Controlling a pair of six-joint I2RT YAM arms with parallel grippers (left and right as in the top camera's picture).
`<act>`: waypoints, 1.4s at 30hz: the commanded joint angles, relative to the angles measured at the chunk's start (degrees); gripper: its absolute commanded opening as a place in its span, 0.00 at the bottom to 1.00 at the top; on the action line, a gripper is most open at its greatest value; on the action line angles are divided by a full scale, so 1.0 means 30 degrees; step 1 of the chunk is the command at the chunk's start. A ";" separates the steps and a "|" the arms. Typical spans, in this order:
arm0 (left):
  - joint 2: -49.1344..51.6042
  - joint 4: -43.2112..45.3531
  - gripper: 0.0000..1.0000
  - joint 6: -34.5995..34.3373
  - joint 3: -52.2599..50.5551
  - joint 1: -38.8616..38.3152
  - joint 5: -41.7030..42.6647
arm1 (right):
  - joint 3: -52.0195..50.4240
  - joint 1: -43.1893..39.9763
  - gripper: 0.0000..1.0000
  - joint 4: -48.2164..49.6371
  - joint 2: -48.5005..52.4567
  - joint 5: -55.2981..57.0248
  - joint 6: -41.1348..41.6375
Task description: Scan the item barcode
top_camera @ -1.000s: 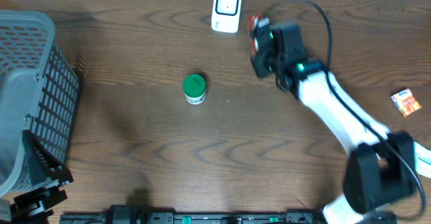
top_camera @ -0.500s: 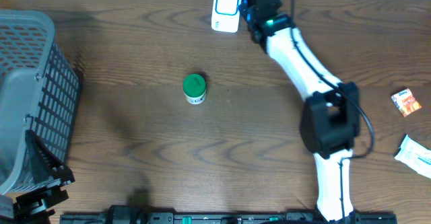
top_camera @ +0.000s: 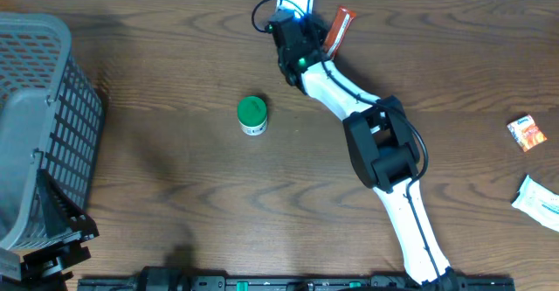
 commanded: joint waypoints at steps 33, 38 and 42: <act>-0.0124 0.0015 0.89 -0.0029 -0.0066 0.0102 0.0087 | -0.0117 -0.4379 0.99 -0.8976 -0.0780 -1.6152 3.0221; -0.0124 -0.0117 0.89 -0.0029 -0.0066 0.0102 0.0080 | -0.0117 -0.4255 0.99 -0.9573 -0.0765 -1.3318 3.0235; -0.0124 -0.0124 0.89 -0.0029 -0.0066 0.0102 0.0087 | -0.0117 -0.4532 0.92 -1.0025 -0.0670 -1.1970 2.9973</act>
